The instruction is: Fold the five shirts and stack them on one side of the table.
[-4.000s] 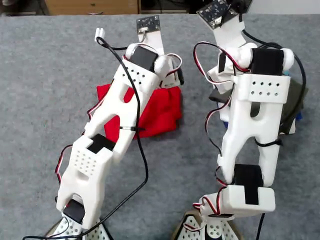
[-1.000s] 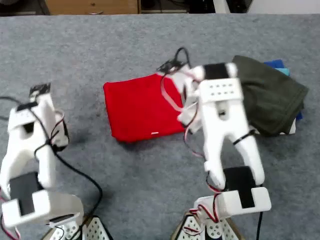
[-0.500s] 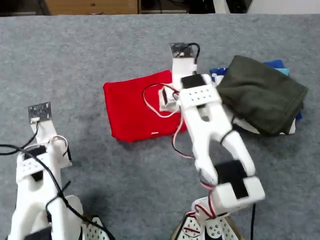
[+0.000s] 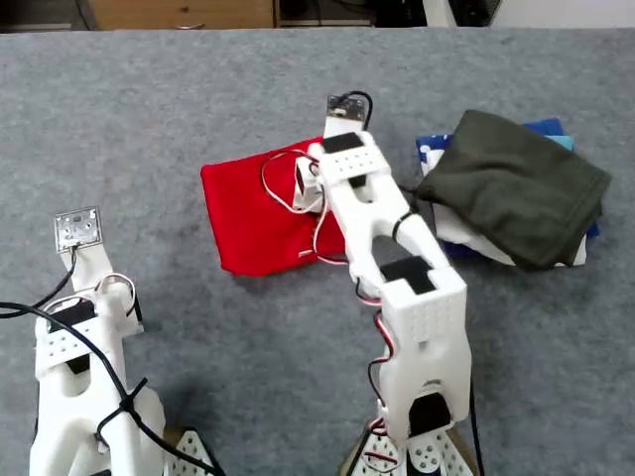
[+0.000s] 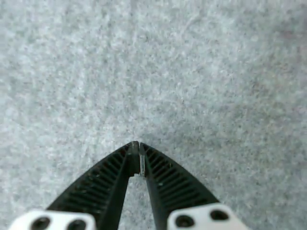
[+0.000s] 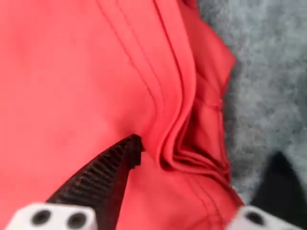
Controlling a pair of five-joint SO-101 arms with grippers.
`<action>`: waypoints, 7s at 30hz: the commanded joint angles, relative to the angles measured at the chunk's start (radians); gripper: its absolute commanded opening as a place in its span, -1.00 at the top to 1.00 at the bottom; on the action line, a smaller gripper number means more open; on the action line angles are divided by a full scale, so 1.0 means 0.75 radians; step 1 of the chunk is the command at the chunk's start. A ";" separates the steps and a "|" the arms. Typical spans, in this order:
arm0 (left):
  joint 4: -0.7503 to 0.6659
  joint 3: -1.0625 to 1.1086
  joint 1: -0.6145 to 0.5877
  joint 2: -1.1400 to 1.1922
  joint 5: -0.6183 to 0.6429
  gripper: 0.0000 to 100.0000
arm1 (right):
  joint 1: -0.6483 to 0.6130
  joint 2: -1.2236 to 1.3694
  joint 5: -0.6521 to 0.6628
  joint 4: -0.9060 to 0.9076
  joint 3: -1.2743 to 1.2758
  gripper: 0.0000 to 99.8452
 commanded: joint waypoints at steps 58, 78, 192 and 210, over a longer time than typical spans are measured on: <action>0.045 -0.010 -0.004 -0.038 -0.016 0.96 | 1.243 -0.668 0.923 0.771 -0.576 0.25; 0.442 0.303 -0.002 -0.963 -0.010 0.96 | 0.756 -2.155 0.923 0.538 0.979 0.86; 0.763 0.487 0.350 -1.409 -0.008 0.96 | 0.347 -3.383 0.927 0.155 2.517 0.97; 0.763 0.487 0.350 -1.409 -0.008 0.96 | 0.347 -3.383 0.927 0.155 2.517 0.97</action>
